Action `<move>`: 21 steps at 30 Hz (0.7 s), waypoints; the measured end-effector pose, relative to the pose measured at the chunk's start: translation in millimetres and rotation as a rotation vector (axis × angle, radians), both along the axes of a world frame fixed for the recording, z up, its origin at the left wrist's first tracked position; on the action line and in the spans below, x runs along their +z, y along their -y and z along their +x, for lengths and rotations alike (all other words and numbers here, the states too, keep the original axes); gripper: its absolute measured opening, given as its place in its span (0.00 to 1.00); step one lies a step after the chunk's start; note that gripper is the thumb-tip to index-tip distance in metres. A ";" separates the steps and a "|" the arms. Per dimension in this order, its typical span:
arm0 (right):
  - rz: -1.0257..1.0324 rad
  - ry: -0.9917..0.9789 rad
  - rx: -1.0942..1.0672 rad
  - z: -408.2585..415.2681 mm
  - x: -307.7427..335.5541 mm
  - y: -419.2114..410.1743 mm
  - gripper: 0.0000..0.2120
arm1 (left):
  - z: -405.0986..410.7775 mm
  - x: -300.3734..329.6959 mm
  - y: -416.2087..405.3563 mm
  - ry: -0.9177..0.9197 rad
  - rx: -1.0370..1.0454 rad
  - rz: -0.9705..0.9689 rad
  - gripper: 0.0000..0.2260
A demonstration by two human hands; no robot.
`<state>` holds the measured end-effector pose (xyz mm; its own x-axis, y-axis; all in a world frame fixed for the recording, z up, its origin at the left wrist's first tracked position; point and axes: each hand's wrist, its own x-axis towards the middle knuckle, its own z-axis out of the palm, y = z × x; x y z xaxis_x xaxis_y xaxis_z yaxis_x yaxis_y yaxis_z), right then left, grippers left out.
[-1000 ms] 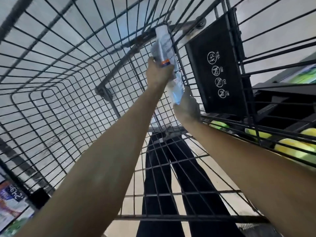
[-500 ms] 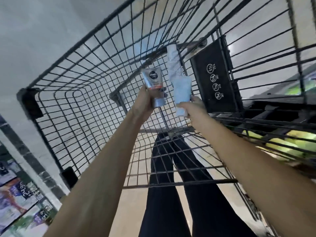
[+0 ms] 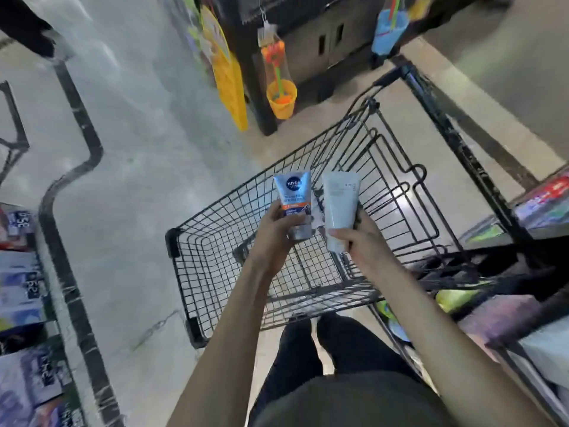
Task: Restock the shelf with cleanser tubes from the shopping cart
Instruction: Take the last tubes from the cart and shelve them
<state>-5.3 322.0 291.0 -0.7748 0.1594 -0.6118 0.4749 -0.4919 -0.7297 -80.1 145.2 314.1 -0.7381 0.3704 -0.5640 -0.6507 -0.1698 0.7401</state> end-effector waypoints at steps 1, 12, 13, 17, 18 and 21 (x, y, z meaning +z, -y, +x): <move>0.000 -0.039 0.003 7.9 20.5 0.7 0.33 | 7.4 16.8 -0.9 -0.029 -0.010 -0.019 0.19; 0.033 -0.256 -0.297 96.6 118.1 5.1 0.28 | 77.2 107.7 -14.7 -0.245 -0.246 0.032 0.25; 0.054 -0.260 -0.334 107.1 121.6 8.3 0.27 | 81.2 109.8 -13.6 -0.259 -0.280 0.014 0.25; 0.128 -0.261 -0.494 154.6 131.0 21.8 0.31 | 104.7 114.9 -16.9 -0.305 -0.386 -0.012 0.27; 0.135 -0.264 -0.532 168.5 131.6 25.6 0.31 | 113.3 115.4 -18.2 -0.317 -0.416 -0.013 0.28; 0.148 -0.269 -0.633 213.1 137.0 37.9 0.29 | 143.7 116.2 -20.9 -0.321 -0.535 -0.014 0.27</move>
